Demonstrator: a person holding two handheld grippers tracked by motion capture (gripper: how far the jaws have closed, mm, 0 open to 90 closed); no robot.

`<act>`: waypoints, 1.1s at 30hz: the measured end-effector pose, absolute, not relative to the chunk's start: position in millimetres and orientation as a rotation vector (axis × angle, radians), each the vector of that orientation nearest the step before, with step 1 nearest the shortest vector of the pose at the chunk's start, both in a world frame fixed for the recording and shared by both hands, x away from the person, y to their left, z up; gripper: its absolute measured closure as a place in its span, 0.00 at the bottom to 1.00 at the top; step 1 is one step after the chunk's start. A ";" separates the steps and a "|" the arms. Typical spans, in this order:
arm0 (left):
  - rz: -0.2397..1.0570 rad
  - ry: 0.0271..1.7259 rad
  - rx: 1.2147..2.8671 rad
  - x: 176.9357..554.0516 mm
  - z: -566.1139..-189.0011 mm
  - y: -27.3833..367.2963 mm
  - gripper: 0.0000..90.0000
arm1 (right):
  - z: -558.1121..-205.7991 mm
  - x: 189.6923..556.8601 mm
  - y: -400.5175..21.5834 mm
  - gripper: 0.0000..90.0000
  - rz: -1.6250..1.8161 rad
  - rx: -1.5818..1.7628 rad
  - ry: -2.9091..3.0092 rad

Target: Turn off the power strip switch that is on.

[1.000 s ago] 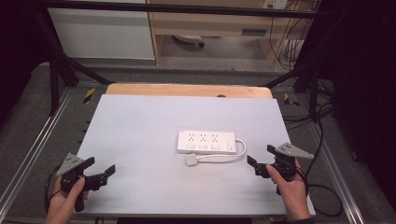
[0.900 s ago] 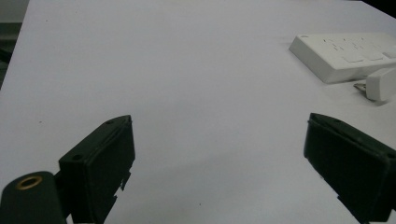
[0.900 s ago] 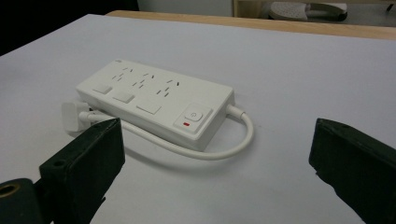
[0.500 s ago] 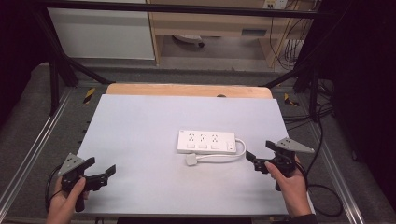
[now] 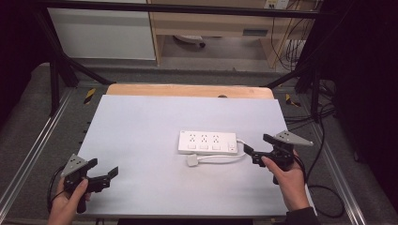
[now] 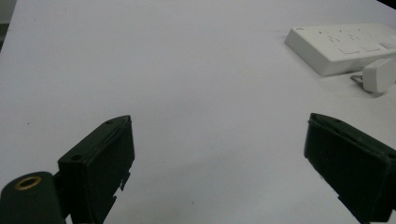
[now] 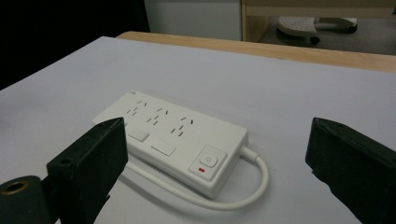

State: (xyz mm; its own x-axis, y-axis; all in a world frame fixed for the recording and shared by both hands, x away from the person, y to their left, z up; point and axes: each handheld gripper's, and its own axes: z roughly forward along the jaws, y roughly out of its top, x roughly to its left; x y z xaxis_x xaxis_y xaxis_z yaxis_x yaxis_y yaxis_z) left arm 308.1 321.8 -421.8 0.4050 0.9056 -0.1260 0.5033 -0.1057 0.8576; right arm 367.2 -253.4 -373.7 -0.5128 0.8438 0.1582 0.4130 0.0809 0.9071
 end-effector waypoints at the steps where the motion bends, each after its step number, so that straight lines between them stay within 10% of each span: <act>1: 0.556 1.230 1.754 308.1 -421.8 321.8 0.09 | -373.7 367.2 -253.4 0.07 1.418 1.240 1.957; 33: 0.556 1.230 1.745 307.8 -421.0 323.4 0.09 | -351.7 385.2 -225.1 0.86 1.382 1.032 1.967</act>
